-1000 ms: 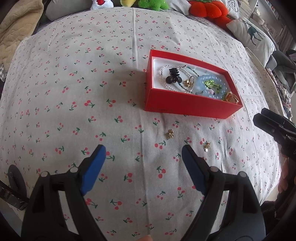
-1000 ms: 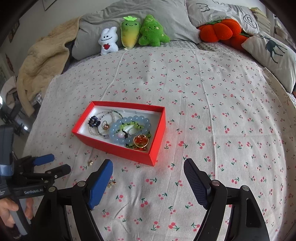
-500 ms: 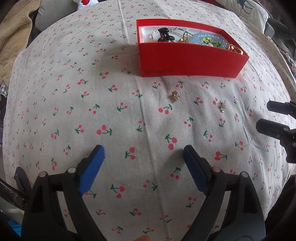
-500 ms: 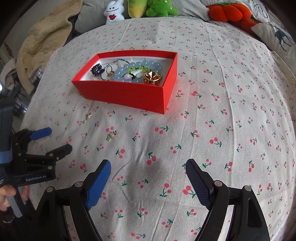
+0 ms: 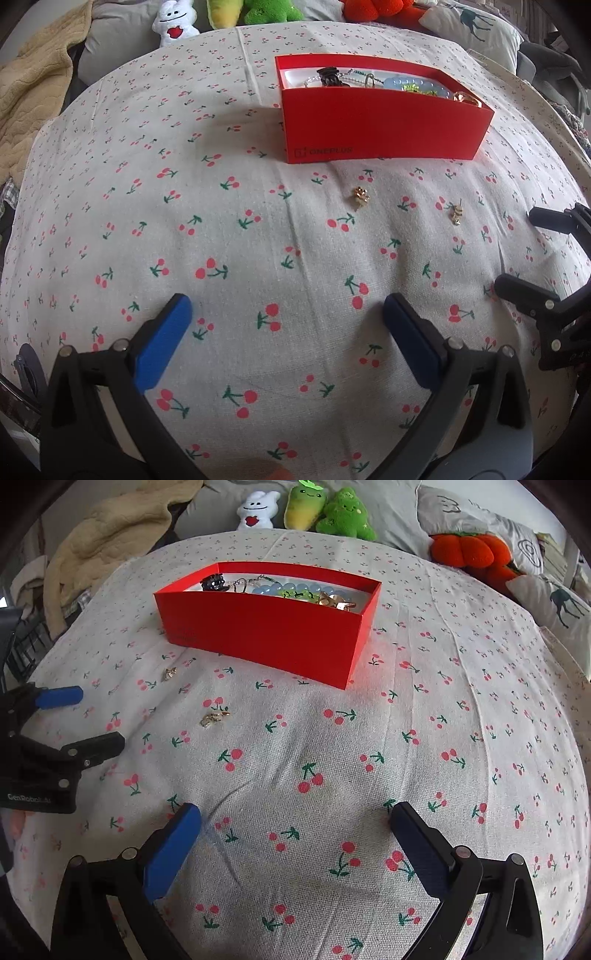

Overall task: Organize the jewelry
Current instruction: 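Move both grippers open toward the two remaining gold earrings, then grasp a gold earring with the left gripper while the right grasps the other earring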

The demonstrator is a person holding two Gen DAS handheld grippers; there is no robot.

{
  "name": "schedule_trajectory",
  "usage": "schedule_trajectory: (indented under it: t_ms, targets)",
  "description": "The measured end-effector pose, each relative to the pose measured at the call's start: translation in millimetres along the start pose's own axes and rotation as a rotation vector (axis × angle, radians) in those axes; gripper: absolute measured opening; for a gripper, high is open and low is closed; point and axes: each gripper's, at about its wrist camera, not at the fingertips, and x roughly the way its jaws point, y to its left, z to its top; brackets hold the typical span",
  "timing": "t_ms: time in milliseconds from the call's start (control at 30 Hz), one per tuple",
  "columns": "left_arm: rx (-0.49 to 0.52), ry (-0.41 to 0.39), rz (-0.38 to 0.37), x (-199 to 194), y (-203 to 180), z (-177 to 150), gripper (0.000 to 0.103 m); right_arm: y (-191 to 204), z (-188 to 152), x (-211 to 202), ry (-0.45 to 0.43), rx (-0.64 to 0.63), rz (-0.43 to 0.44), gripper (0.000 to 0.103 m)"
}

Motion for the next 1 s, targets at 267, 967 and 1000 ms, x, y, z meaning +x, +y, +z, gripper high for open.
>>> schedule_trajectory:
  t_ms: [267,967,1000]
  targets:
    - [0.034,0.012,-0.037,0,4,5,0.103,12,23,10,-0.006,-0.056,0.044,0.103]
    - [0.033,0.019,-0.078,-10,9,2,0.094,40,54,21,-0.026,-0.096,0.14,0.032]
    - [0.034,0.018,-0.079,-10,9,3,0.093,39,54,21,-0.026,-0.096,0.14,0.028]
